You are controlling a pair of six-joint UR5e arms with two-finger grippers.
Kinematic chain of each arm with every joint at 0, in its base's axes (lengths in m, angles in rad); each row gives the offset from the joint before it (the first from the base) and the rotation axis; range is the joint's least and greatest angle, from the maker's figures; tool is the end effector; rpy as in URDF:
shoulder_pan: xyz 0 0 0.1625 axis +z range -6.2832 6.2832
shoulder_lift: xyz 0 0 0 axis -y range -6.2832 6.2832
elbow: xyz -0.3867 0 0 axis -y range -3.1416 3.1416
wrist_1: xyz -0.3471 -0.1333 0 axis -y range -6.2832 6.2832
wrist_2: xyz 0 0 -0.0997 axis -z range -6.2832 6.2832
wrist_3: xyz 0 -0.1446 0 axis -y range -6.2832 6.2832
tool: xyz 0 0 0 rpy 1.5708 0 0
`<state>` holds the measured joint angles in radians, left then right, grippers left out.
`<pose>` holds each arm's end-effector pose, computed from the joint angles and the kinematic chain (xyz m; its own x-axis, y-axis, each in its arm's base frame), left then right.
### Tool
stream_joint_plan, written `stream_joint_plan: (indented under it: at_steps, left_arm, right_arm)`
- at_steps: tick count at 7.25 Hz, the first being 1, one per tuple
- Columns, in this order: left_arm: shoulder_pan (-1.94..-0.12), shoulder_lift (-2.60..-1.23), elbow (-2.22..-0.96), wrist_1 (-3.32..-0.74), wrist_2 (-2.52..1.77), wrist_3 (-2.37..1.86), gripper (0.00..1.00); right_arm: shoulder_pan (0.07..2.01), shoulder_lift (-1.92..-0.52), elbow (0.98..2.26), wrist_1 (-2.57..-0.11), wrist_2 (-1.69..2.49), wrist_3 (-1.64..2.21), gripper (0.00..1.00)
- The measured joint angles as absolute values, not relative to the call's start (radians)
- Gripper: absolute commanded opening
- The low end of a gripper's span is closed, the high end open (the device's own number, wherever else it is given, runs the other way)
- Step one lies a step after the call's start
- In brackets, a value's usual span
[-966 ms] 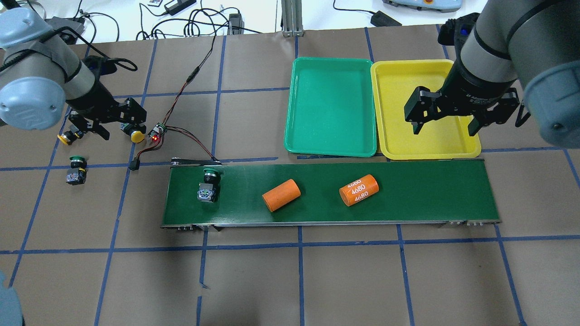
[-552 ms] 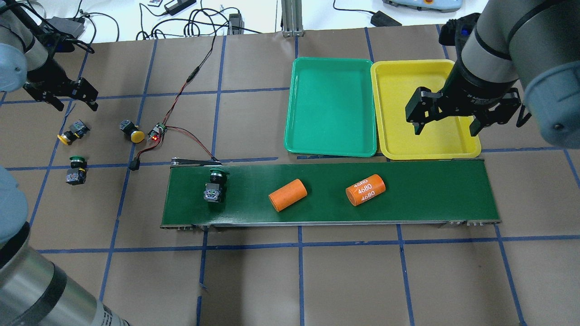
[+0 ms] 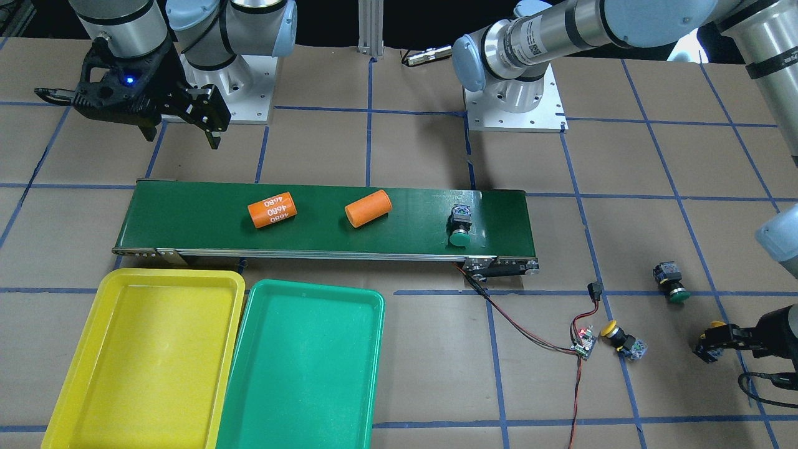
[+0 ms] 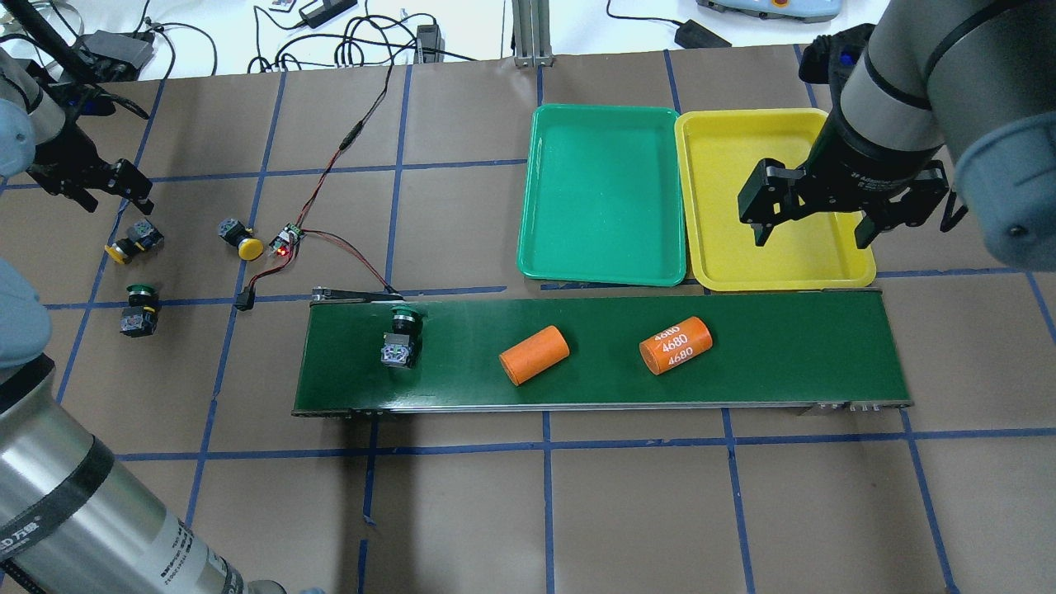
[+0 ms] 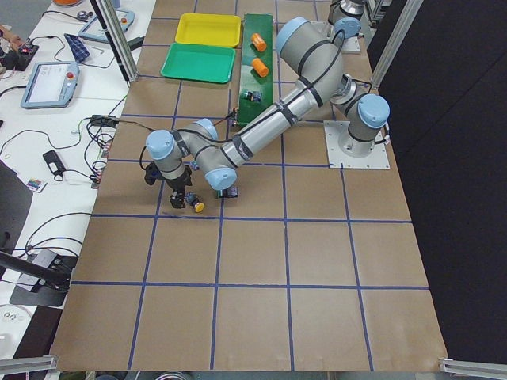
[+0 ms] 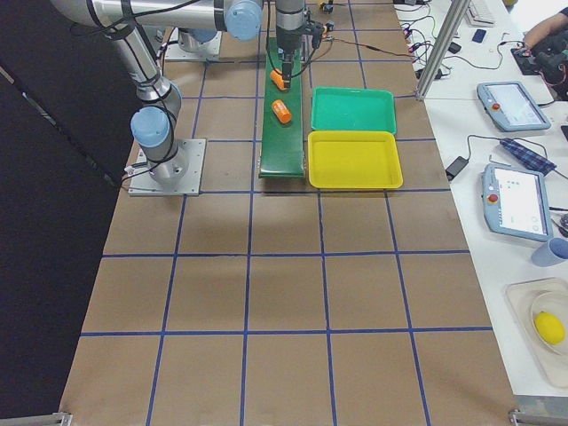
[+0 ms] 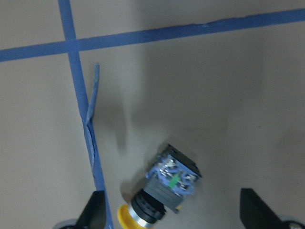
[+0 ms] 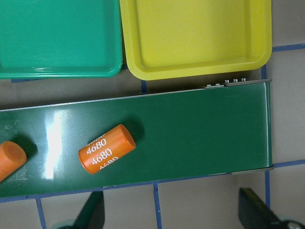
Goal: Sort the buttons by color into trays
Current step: 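Move the left gripper to a yellow push-button and grasp it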
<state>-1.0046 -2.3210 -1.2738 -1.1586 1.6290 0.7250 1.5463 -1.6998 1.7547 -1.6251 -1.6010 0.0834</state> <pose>0.2537 -0.6319 0.1451 -0.9870 0.1599 -0.0163 0.1584 0.9849 0.0692 0.1192 -0.3995 0.3823 -0.9937 0.1077 0.0301 0.1076 0.9942 -0.0019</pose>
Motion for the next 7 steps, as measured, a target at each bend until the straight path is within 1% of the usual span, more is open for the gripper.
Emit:
stream_joint_plan:
  at_steps: [1, 2, 3, 5, 7]
  left_arm:
    - [-0.996, -2.337, -1.281, -1.151, 1.628, 0.742, 1.0]
    - [-0.993, -2.344, -1.291, -1.15, 1.628, 0.747, 0.93]
    - [-0.992, -2.343, -1.304, -1.152, 1.629, 0.749, 0.91]
    - [-0.998, -2.328, -1.32, -1.157, 1.63, 0.748, 0.96]
    - [-1.004, -2.321, -1.312, -1.177, 1.632, 0.744, 0.96]
  right_arm:
    - [1.546, -1.704, 1.766, -1.627, -1.599, 0.084, 1.0]
    - [1.546, -1.704, 1.772, -1.627, -1.6, 0.084, 1.0]
    - [1.546, -1.704, 1.774, -1.627, -1.601, 0.084, 1.0]
    - [1.546, -1.704, 1.775, -1.628, -1.602, 0.083, 1.0]
    - [1.546, -1.703, 1.775, -1.631, -1.6, 0.083, 1.0]
